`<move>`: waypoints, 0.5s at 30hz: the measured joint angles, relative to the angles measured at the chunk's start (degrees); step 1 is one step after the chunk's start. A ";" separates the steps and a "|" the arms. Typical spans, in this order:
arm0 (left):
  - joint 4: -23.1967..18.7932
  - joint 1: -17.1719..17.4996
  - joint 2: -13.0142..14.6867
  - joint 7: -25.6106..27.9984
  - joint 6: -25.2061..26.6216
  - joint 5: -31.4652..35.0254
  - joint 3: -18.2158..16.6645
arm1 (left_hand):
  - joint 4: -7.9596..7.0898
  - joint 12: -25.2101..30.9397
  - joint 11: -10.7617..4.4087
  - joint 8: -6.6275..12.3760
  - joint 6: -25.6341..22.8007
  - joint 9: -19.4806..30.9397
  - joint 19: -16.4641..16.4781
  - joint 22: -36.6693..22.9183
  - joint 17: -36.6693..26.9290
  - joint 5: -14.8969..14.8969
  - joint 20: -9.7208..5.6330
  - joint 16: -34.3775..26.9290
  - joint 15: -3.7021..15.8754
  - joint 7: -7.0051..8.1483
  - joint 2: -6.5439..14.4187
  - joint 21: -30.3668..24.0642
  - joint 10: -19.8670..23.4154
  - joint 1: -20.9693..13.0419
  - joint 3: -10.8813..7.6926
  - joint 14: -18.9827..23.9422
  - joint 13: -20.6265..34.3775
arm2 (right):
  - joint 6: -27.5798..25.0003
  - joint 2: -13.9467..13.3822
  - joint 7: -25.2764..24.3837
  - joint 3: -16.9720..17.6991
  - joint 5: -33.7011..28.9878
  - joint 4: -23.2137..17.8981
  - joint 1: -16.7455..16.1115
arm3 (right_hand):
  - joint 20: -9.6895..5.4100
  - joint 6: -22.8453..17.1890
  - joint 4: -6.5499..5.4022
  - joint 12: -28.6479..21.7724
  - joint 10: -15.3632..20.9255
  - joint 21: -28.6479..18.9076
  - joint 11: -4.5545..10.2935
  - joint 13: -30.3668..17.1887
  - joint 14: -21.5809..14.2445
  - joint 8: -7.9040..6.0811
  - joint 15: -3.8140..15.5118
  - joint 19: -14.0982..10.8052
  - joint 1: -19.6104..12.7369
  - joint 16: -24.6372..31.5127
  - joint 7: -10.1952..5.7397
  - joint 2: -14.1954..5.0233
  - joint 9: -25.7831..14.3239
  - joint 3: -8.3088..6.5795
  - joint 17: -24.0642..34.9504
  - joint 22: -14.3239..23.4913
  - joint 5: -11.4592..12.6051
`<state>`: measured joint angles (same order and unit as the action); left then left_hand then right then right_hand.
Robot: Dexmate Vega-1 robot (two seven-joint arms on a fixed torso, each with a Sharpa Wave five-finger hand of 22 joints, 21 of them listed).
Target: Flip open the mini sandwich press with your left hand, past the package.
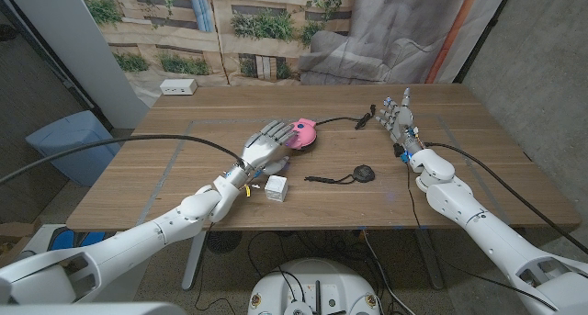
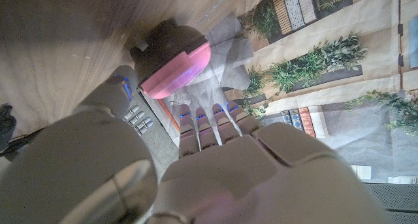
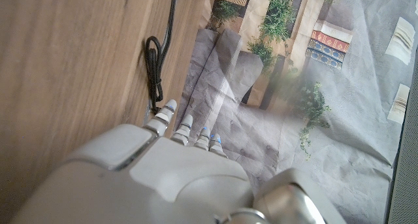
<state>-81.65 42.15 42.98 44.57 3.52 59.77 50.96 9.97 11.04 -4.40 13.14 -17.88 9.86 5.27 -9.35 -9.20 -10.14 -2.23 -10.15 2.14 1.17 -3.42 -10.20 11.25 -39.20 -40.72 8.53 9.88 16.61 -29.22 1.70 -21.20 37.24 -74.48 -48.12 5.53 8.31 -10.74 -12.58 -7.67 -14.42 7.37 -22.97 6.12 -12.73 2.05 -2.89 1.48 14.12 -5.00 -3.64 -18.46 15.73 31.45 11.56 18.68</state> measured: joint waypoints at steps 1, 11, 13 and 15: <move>0.40 -0.24 -0.23 0.30 0.03 0.00 0.24 | 0.04 0.00 -0.16 0.00 -0.08 0.00 0.27 0.00 0.00 0.00 0.10 0.00 0.02 -0.02 0.00 0.00 0.16 0.00 0.04 0.19 0.00 | 0.00 0.00 0.00 0.00 0.00 0.00 0.00 | 0.00 0.00 0.00 0.00 0.00 0.00 0.00 0.00 0.00 0.00 0.00 0.00 0.00 0.00 0.00 0.00 0.00 0.00 0.00 0.00 0.00; 2.38 -1.61 -1.50 1.86 0.47 0.19 1.79 | 0.48 0.00 -0.51 0.00 -1.68 0.00 1.59 0.00 0.00 0.00 0.20 0.00 -0.08 0.17 1.13 -0.44 1.53 -1.13 0.48 1.52 0.00 | 0.00 0.00 -0.01 0.00 0.00 -0.03 -0.02 | 0.00 0.00 0.00 0.00 0.00 0.00 0.00 0.00 0.00 0.00 0.00 0.00 0.00 0.00 0.00 0.00 0.00 0.00 0.00 0.05 0.00; 2.73 -1.89 -1.72 2.12 0.82 0.28 2.11 | 0.57 0.00 -0.31 0.00 -1.70 0.07 1.93 0.00 0.00 0.00 0.03 0.00 0.15 0.16 1.45 -0.44 1.74 -1.46 0.57 1.74 0.00 | 0.00 0.00 -0.01 0.00 0.00 -0.04 -0.02 | 0.00 0.00 0.00 0.00 0.00 0.00 0.00 0.00 0.00 0.00 0.00 0.00 0.00 0.00 0.00 0.00 0.00 0.00 0.00 0.05 0.00; 2.99 -2.05 -1.88 2.25 1.01 0.35 2.34 | 0.64 0.00 -0.53 0.00 -2.35 0.16 2.21 0.00 0.00 -0.12 0.20 0.00 0.00 0.31 1.88 -0.44 1.95 -1.89 0.64 2.05 0.00 | 0.00 0.00 -0.02 0.00 0.00 -0.04 -0.02 | 0.00 0.00 0.00 0.00 0.00 0.00 0.00 0.00 0.00 0.00 0.00 0.00 0.00 0.00 0.00 0.00 0.00 0.00 0.00 0.05 0.00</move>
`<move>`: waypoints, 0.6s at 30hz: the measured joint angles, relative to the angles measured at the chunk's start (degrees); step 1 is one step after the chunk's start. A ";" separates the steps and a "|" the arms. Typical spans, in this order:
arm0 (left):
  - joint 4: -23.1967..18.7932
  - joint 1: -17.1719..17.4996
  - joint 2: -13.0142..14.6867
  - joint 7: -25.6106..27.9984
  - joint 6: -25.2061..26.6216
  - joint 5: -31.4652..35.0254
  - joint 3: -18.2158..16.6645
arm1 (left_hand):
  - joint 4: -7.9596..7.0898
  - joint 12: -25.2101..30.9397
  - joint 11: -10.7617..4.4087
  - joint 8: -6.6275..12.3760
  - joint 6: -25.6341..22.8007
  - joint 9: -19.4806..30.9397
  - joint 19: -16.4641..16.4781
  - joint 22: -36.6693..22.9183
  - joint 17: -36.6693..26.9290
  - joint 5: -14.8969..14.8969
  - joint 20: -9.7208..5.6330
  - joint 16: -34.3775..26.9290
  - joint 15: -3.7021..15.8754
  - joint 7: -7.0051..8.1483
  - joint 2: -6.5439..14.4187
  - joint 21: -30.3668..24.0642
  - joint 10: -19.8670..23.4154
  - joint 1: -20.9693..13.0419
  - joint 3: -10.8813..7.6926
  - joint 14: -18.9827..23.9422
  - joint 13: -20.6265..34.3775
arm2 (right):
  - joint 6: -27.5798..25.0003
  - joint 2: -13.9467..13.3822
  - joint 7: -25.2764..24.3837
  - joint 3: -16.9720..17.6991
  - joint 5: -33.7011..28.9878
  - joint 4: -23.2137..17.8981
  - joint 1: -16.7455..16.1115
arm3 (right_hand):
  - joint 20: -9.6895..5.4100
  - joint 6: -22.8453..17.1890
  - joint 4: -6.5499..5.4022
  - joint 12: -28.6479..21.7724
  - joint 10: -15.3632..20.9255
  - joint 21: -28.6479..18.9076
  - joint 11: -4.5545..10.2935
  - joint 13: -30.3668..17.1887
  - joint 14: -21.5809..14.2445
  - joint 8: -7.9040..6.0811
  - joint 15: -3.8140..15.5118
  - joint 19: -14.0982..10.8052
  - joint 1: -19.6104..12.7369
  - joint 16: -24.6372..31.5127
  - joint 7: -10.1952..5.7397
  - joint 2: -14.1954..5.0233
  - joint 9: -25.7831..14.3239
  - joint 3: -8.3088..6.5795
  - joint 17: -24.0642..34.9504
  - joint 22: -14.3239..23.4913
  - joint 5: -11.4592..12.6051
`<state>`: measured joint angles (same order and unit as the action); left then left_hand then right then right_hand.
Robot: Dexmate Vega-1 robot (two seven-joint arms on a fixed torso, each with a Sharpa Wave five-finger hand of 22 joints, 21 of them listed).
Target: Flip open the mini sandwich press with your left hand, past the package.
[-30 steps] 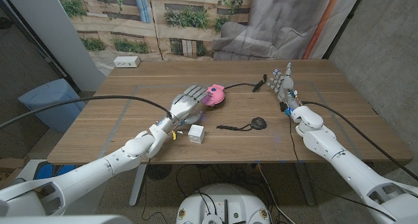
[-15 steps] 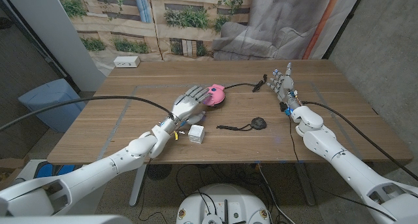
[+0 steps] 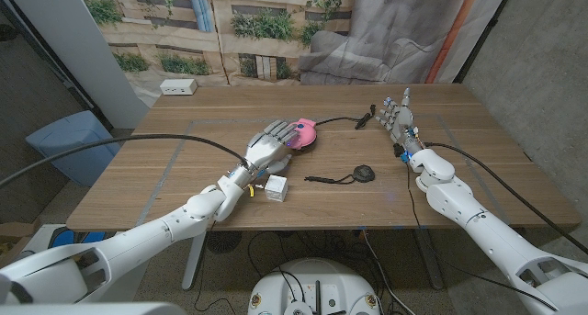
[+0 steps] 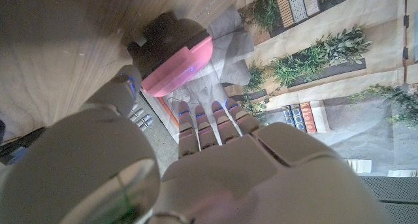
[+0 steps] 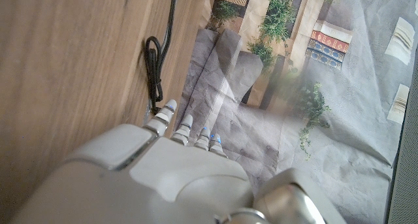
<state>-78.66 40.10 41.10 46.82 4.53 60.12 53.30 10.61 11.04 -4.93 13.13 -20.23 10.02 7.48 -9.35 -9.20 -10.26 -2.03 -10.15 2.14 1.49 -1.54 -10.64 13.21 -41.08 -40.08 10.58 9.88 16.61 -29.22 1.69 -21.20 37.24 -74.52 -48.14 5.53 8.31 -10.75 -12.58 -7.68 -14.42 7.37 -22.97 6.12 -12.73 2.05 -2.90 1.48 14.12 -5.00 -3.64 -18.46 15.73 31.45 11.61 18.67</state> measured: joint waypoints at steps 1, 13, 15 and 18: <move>0.21 -0.13 -0.10 0.00 0.00 0.00 0.16 | 0.00 0.00 0.04 0.00 -0.05 0.00 0.06 0.00 0.00 -0.15 -0.07 0.00 0.07 -0.06 0.26 0.00 0.22 -0.26 0.00 0.23 0.00 | 0.00 0.00 0.00 0.00 0.00 0.00 0.00 | 0.00 0.00 0.00 0.00 0.00 0.00 0.00 0.00 0.00 0.00 0.00 0.00 0.00 0.00 0.00 0.00 0.00 0.00 0.00 0.00 0.00; 2.28 -1.63 -1.30 1.26 0.76 0.23 1.71 | -0.01 0.00 -0.30 0.00 -1.48 0.00 1.58 0.00 0.00 -0.15 -0.15 0.00 0.05 0.55 1.48 0.00 1.53 -3.15 -0.01 1.64 0.00 | 0.00 -0.01 -0.01 0.00 0.00 -0.02 0.00 | 0.00 0.00 0.00 0.00 0.00 0.00 0.00 0.00 0.00 0.00 0.00 0.00 0.00 0.00 0.00 0.00 0.00 0.00 0.00 -0.01 0.00; 2.77 -1.97 -1.55 1.71 0.78 0.26 2.05 | 0.09 0.00 -0.60 0.00 -1.71 0.00 1.73 0.00 0.00 -0.15 -0.31 0.00 0.23 0.32 1.80 0.00 1.83 -3.47 0.09 1.82 0.00 | -0.01 -0.01 -0.01 0.00 0.00 -0.03 0.00 | 0.00 0.00 0.00 0.00 0.00 0.00 0.00 0.00 0.00 0.00 0.00 0.00 0.00 0.00 0.00 0.00 0.00 0.00 0.00 -0.01 0.00; 3.29 -2.37 -1.86 1.92 0.77 0.28 2.47 | 0.14 0.00 -0.60 0.00 -2.11 0.00 2.04 0.00 0.00 -0.15 0.00 0.00 -0.08 0.56 1.83 0.00 1.83 -3.95 0.14 2.13 0.00 | -0.02 -0.01 -0.01 0.00 0.00 -0.02 0.00 | 0.00 0.00 0.00 0.00 0.00 0.00 0.00 0.00 0.00 0.00 0.00 0.00 0.00 0.00 0.00 0.00 0.00 0.00 0.00 -0.01 0.00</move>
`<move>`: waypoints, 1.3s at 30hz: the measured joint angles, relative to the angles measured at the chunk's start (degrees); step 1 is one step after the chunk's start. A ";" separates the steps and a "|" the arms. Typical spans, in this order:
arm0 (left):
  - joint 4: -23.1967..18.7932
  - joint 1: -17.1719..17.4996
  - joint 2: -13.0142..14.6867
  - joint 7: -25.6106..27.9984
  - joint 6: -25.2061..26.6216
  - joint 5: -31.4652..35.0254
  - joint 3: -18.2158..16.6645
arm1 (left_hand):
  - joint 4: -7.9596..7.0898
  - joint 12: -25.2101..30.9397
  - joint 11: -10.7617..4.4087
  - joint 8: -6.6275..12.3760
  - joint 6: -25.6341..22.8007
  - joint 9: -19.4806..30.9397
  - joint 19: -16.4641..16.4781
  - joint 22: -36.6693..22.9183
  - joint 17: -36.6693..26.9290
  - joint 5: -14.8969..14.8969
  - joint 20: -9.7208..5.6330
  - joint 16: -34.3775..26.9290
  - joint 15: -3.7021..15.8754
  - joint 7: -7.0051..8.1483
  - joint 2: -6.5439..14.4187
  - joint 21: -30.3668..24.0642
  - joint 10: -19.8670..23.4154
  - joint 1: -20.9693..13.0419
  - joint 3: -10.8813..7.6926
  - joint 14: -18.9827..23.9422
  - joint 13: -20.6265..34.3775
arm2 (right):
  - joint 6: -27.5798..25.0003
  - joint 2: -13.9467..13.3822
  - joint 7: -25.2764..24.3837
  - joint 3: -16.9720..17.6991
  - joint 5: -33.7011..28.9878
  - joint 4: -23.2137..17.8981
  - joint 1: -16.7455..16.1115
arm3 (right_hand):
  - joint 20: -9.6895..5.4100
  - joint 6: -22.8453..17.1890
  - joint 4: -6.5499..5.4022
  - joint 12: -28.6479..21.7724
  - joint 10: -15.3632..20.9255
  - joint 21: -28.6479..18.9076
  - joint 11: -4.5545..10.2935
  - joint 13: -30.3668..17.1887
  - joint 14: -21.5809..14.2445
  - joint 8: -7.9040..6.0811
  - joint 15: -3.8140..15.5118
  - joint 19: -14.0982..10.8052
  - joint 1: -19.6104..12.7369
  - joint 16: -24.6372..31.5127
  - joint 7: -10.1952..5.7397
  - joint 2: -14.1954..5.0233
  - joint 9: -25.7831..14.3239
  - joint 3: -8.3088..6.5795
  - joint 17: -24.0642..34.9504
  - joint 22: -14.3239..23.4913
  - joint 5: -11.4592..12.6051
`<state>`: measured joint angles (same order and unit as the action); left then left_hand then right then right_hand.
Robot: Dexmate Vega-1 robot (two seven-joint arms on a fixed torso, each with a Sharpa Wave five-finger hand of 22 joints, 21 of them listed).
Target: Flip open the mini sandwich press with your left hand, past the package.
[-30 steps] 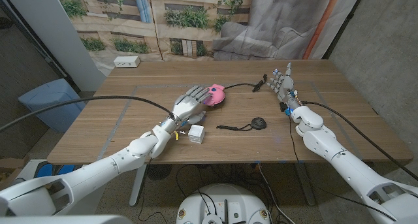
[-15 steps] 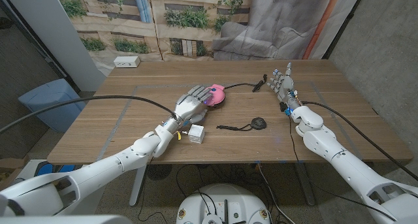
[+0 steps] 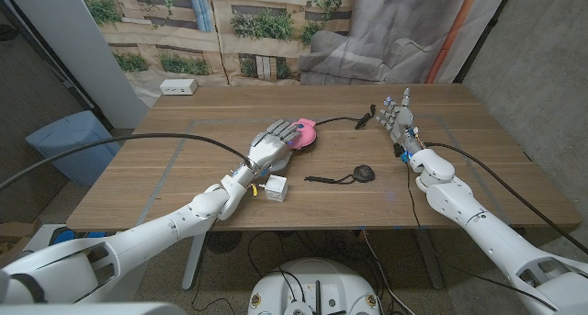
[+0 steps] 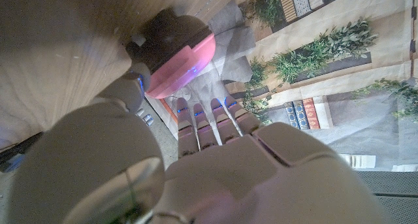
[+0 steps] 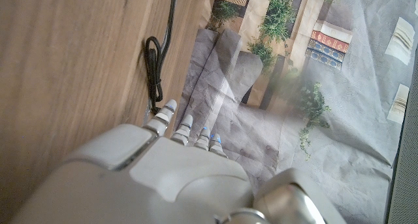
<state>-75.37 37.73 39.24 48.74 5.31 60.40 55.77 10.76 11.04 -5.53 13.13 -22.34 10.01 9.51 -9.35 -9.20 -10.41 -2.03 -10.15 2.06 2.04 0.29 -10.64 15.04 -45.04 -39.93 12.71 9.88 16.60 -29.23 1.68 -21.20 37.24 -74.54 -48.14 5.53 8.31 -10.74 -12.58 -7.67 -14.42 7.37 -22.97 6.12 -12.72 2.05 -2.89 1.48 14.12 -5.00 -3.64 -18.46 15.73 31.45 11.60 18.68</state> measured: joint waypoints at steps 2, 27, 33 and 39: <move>0.30 -0.26 -0.18 0.41 0.00 0.06 0.26 | 0.00 0.00 0.01 0.00 0.00 0.00 0.00 0.00 0.00 0.00 0.00 0.00 0.00 0.00 0.05 0.00 0.45 -0.05 0.00 0.00 0.00 | 0.00 0.00 0.00 0.00 0.00 0.00 0.00 | 0.00 0.00 0.00 0.00 0.00 0.00 0.00 0.00 0.00 0.00 0.00 0.00 0.00 0.00 0.00 0.00 0.00 0.00 0.00 0.00 0.00; 1.17 -1.92 -0.08 0.97 -0.45 -0.43 1.53 | 0.24 0.00 -0.21 -0.23 -1.43 -0.01 0.62 0.00 0.00 -0.44 -0.21 0.00 0.31 0.20 2.30 0.00 1.63 -4.90 -0.24 0.92 0.00 | -0.01 0.01 0.03 0.00 0.00 0.01 0.02 | 0.00 0.00 0.00 0.00 0.00 0.00 0.00 0.00 0.00 0.00 0.00 0.00 0.00 0.00 0.00 0.00 0.00 0.00 0.00 -0.01 0.00; 0.79 -2.10 0.30 0.54 -0.52 -0.44 1.53 | 0.23 0.00 -0.21 -0.23 -1.53 -0.01 0.62 0.00 0.00 -0.44 -0.21 0.00 0.08 0.31 2.30 0.00 1.63 -5.35 -0.24 1.14 0.00 | -0.01 0.01 0.03 0.00 0.00 0.01 0.02 | 0.00 0.00 0.00 0.00 0.00 0.00 0.00 0.00 0.00 0.00 0.00 0.00 0.00 0.00 0.00 0.00 0.00 0.00 0.00 -0.02 0.00; 0.24 -2.11 0.65 0.23 -0.52 -0.44 1.44 | 0.23 0.00 -0.52 -0.46 -1.74 -0.01 0.62 0.00 0.00 -0.44 -0.21 0.00 0.10 0.52 2.54 0.00 1.94 -6.01 -0.24 1.53 0.00 | -0.01 0.01 0.03 0.00 0.00 0.01 0.02 | 0.00 0.00 0.00 0.00 0.00 0.00 0.00 0.00 0.00 0.00 0.00 0.00 0.00 0.00 0.00 0.00 0.00 0.00 0.00 -0.02 0.00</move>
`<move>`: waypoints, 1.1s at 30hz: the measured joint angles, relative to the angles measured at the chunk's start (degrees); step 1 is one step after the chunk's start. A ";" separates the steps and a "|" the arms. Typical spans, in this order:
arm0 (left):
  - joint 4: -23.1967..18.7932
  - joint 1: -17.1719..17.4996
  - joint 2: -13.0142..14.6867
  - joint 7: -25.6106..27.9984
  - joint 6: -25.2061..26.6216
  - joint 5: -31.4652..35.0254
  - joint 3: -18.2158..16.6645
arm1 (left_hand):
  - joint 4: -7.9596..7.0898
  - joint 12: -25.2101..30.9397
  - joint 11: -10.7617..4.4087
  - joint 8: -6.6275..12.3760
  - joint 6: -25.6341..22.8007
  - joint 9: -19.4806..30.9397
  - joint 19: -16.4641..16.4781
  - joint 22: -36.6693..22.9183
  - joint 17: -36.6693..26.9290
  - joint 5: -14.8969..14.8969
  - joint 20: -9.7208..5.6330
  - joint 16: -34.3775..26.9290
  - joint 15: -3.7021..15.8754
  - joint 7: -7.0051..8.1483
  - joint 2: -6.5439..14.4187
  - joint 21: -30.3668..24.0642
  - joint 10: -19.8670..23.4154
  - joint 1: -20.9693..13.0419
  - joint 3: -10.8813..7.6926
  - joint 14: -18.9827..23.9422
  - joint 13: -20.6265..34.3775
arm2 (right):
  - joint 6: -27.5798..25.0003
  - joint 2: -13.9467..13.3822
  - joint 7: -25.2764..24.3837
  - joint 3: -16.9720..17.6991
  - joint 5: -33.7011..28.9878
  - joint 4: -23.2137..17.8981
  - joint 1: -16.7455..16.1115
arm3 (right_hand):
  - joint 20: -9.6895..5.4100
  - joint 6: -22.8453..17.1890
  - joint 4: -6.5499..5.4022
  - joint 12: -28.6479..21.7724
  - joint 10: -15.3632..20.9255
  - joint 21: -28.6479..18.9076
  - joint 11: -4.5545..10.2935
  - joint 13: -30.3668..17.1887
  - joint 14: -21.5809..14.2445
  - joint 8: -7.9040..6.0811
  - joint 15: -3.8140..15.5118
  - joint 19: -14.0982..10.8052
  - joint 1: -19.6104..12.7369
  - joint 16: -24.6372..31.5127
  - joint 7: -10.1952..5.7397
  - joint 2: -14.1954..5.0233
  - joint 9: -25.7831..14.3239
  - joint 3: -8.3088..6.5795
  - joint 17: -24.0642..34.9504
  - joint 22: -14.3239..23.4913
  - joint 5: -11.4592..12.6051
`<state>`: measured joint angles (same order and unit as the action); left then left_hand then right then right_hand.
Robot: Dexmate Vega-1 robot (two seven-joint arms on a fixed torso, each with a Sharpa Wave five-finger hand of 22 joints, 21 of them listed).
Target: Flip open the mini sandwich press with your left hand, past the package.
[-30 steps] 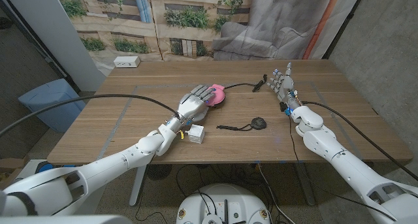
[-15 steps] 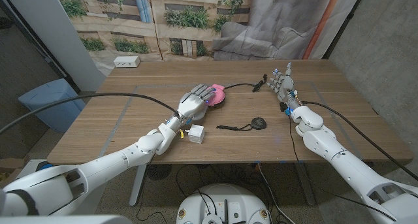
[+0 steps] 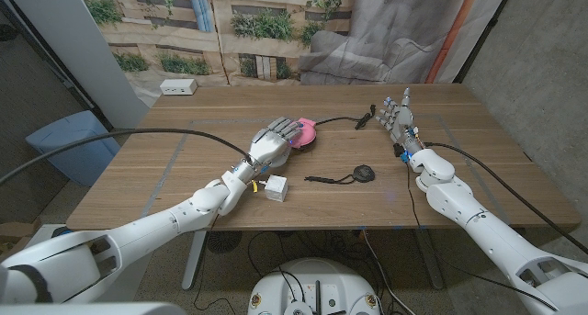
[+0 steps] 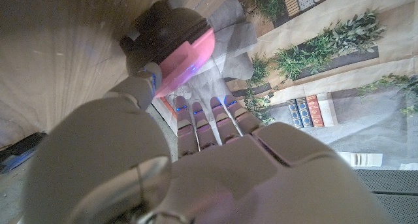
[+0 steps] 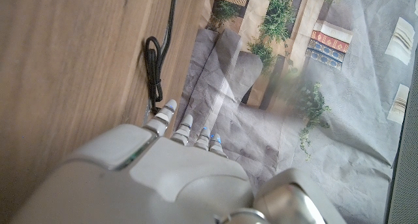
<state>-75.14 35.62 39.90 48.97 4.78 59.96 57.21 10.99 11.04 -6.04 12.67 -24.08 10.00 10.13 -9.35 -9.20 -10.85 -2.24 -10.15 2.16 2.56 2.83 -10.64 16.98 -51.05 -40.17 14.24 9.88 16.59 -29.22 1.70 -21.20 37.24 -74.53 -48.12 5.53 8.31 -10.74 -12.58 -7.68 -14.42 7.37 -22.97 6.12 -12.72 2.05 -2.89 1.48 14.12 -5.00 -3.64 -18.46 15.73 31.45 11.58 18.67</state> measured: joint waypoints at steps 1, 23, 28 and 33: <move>-0.18 0.00 0.11 -0.15 0.00 0.00 -0.09 | 0.00 0.00 0.00 0.00 -0.09 0.00 0.00 0.00 0.00 0.00 0.00 0.00 0.00 0.09 0.00 0.00 0.00 0.00 0.00 0.00 0.00 | 0.00 0.00 -0.01 0.00 0.00 0.00 0.00 | 0.00 0.00 0.00 0.00 0.00 0.00 0.00 0.00 0.00 0.00 0.00 0.00 0.00 0.00 0.00 0.00 0.00 0.00 0.00 0.00 0.00; -3.51 0.64 1.41 -2.19 0.18 0.48 -1.82 | -0.04 0.00 -0.08 0.00 -2.96 0.00 0.21 0.00 0.00 0.00 0.21 0.00 0.20 0.09 -0.14 0.00 0.74 -1.81 0.53 0.82 0.00 | 0.00 0.01 -0.01 -0.01 0.00 0.02 0.02 | 0.00 0.00 0.00 0.00 0.00 0.00 0.00 0.00 0.00 0.00 0.00 0.00 0.00 0.00 0.00 0.00 0.00 0.00 0.00 0.00 0.00; -4.05 0.67 1.63 -2.57 0.26 0.69 -2.22 | 0.01 0.00 0.20 0.00 -3.52 -0.01 0.21 0.00 0.00 0.00 0.21 0.00 0.20 0.04 0.01 0.00 1.02 -1.97 0.96 0.81 0.00 | 0.00 0.01 0.00 -0.01 0.00 0.04 0.02 | 0.00 0.00 0.00 0.00 0.00 0.00 0.00 0.00 0.00 0.00 0.00 0.00 0.00 0.00 0.00 0.00 0.00 0.00 0.00 0.00 0.00; -4.31 0.67 1.70 -2.84 0.27 0.86 -2.50 | 0.01 0.00 0.20 0.00 -3.58 -0.01 0.20 0.00 0.00 0.00 0.21 0.00 0.10 0.09 0.06 0.00 1.02 -2.06 0.96 0.91 0.00 | 0.00 0.01 0.02 -0.01 0.00 0.05 0.02 | 0.00 0.00 0.00 0.00 0.00 0.00 0.00 0.00 0.00 0.00 0.00 0.00 0.00 0.00 0.00 0.00 0.00 0.00 0.00 -0.01 0.00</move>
<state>-79.44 36.29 41.60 46.13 5.05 60.81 54.71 11.00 11.04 -5.84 12.67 -27.66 9.99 10.34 -9.35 -9.20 -10.85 -2.03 -10.15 2.26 2.65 2.89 -10.64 18.00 -53.11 -39.22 15.16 9.88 16.58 -29.21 1.72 -21.21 37.24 -74.48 -48.10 5.53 8.31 -10.75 -12.58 -7.68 -14.42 7.37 -22.97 6.12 -12.72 2.05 -2.89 1.48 14.12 -5.00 -3.64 -18.46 15.73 31.45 11.57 18.67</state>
